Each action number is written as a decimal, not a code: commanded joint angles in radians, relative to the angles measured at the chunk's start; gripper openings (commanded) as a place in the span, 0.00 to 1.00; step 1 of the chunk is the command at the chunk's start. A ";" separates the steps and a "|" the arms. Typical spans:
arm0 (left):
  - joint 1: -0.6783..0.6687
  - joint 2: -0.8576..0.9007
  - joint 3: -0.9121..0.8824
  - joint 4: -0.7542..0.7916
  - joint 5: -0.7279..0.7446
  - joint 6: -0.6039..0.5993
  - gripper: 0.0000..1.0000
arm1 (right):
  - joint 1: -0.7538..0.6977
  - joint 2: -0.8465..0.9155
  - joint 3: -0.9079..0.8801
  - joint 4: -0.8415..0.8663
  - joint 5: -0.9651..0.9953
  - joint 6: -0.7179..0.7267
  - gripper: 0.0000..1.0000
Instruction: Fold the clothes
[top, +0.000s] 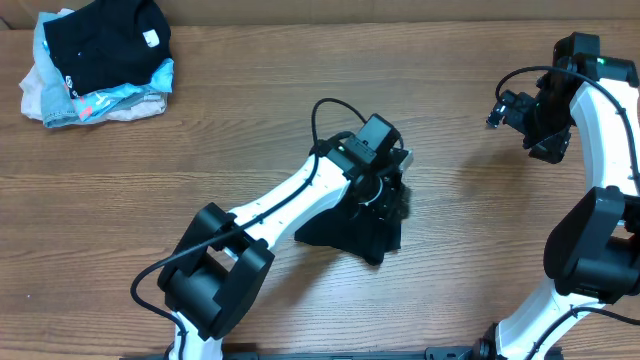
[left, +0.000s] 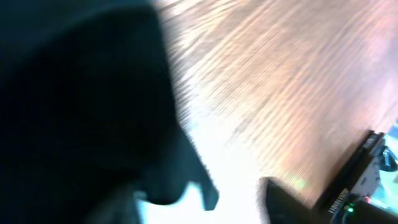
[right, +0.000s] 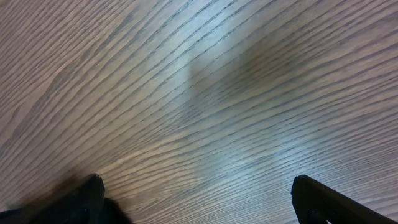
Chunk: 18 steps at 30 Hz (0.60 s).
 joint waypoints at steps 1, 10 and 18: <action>-0.029 -0.008 0.018 0.015 0.022 0.042 0.87 | -0.002 -0.023 0.024 0.003 -0.008 0.001 1.00; -0.006 -0.022 0.189 -0.175 0.105 0.122 0.87 | -0.002 -0.023 0.024 0.003 -0.009 0.001 1.00; 0.121 -0.026 0.460 -0.535 -0.048 0.233 1.00 | -0.002 -0.023 0.024 0.003 -0.009 0.001 1.00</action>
